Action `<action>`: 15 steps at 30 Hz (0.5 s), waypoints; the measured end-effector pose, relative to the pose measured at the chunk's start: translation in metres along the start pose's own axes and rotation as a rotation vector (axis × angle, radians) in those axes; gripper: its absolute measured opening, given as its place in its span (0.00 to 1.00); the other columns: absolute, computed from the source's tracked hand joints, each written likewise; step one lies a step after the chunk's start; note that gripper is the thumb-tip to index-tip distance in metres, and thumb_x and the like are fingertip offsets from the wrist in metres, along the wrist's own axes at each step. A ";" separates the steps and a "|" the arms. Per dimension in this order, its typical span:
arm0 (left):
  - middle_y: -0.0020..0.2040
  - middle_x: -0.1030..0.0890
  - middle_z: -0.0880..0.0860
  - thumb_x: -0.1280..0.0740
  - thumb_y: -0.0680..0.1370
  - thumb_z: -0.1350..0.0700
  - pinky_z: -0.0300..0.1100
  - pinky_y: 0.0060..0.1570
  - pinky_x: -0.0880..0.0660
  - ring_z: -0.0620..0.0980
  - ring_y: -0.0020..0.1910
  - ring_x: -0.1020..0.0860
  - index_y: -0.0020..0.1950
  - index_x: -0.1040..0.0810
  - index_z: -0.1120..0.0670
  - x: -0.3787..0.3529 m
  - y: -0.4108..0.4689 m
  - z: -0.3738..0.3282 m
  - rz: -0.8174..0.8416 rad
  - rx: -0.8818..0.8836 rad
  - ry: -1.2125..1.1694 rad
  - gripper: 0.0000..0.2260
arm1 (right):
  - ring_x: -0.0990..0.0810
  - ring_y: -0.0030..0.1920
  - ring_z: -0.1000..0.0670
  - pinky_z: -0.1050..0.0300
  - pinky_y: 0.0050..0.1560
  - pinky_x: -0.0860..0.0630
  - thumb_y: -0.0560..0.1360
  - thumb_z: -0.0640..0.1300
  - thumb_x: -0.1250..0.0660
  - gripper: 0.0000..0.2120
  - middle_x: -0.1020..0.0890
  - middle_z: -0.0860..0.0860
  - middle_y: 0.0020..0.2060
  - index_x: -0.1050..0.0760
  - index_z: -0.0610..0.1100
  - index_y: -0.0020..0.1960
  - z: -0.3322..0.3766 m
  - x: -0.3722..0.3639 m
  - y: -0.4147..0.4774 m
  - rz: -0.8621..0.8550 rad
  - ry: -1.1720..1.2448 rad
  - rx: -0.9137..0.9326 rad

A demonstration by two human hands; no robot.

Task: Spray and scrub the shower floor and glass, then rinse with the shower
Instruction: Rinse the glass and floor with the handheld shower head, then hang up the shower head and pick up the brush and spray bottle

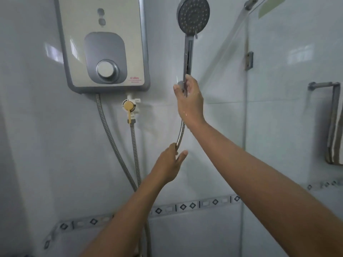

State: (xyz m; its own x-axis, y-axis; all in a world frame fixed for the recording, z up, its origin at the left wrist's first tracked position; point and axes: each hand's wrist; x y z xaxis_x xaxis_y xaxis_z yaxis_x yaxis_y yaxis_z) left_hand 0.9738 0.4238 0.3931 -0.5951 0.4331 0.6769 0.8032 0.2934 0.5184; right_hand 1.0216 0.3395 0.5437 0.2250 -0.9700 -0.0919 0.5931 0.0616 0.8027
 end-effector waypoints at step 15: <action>0.56 0.20 0.52 0.26 0.76 0.54 0.39 0.54 0.27 0.48 0.51 0.24 0.64 0.23 0.57 -0.057 -0.327 0.216 -0.004 0.280 -0.008 0.18 | 0.18 0.46 0.54 0.59 0.47 0.21 0.81 0.42 0.33 0.04 0.17 0.52 0.45 0.21 0.42 0.53 -0.145 -0.005 -0.420 0.494 -0.059 -0.421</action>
State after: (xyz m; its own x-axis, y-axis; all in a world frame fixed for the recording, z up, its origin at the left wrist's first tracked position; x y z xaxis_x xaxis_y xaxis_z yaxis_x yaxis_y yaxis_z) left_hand 0.7512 0.4869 0.0721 -0.5993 0.4374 0.6704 0.7771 0.5189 0.3561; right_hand 0.8835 0.3523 0.1218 0.5134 -0.8142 0.2711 0.6852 0.5791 0.4418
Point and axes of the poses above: each hand's wrist, its own y-axis towards the middle knuckle, its own x-axis out of the back of the hand, z = x × y
